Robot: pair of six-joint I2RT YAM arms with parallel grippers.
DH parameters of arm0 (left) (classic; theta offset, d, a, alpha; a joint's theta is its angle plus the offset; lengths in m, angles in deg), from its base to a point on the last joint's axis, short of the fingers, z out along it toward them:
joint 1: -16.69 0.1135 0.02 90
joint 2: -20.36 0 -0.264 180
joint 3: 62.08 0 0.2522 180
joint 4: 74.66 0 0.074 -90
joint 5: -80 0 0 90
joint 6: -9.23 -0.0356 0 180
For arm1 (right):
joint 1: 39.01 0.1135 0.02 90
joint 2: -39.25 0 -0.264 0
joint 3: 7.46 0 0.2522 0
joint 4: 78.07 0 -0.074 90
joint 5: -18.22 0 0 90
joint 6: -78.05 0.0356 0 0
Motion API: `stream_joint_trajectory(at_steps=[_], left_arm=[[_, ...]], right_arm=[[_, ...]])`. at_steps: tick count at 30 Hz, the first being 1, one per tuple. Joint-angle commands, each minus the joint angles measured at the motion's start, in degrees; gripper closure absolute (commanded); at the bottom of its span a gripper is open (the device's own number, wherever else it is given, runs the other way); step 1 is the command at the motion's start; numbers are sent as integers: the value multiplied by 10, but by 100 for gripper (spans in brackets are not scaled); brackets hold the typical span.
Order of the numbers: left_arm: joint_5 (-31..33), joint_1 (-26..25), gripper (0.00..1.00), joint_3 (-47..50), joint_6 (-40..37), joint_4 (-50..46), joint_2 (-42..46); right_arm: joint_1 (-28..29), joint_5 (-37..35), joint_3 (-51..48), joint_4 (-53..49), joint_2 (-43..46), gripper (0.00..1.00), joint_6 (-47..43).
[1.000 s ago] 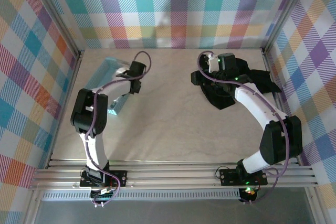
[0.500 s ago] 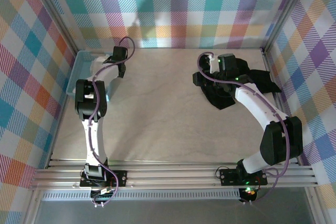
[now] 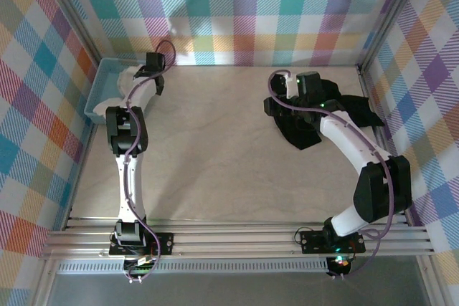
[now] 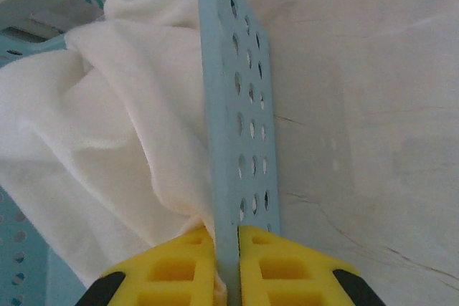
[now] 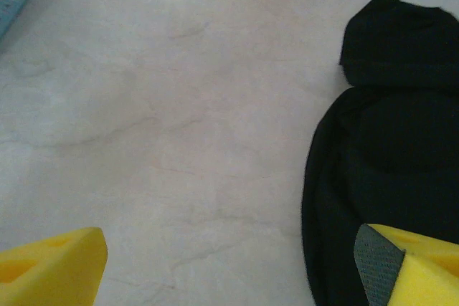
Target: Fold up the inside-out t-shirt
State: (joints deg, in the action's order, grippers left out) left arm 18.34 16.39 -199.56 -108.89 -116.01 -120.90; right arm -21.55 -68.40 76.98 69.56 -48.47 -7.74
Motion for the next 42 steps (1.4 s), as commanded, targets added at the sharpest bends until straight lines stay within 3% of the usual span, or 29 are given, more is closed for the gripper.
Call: stream_joint_trajectory(at_steps=[1, 6, 10, 13, 18, 19, 22, 23, 24, 29, 35, 42], left_arm=[[13, 21, 85, -68, -21, -37, -32], [24, 24, 64, -128, 17, -74, -44], [-68, 23, 41, -121, 126, -109, 16], [-162, 16, 33, -66, 202, -101, 83], [-301, -12, 30, 131, 323, 6, 232], [-321, -19, 30, 167, 344, 26, 259], [-381, -49, 30, 291, 417, 89, 339], [-397, -67, 30, 334, 445, 110, 364], [-415, -89, 29, 382, 461, 156, 391], [-448, -232, 28, 521, 494, 257, 415], [-468, -350, 27, 554, 521, 310, 354], [-433, -387, 32, 505, 514, 281, 273]], right_arm=[[-14, -54, 26, -21, -15, 10, -12], [-47, -169, 54, -59, -61, 10, -26], [-81, -192, 98, -116, -118, 11, -28], [-100, -199, 121, -138, -158, 11, -29], [-125, -114, 218, -166, -271, 17, -12], [-125, -100, 246, -174, -297, 26, -10], [-125, -44, 297, -199, -339, 73, -7], [-124, -19, 289, -199, -327, 86, -4], [-121, 11, 262, -182, -294, 91, 2], [-113, 201, 87, -37, -92, 96, 77], [-112, 236, 23, -5, -10, 99, 120], [-112, 233, 9, 2, -27, 99, 125]])
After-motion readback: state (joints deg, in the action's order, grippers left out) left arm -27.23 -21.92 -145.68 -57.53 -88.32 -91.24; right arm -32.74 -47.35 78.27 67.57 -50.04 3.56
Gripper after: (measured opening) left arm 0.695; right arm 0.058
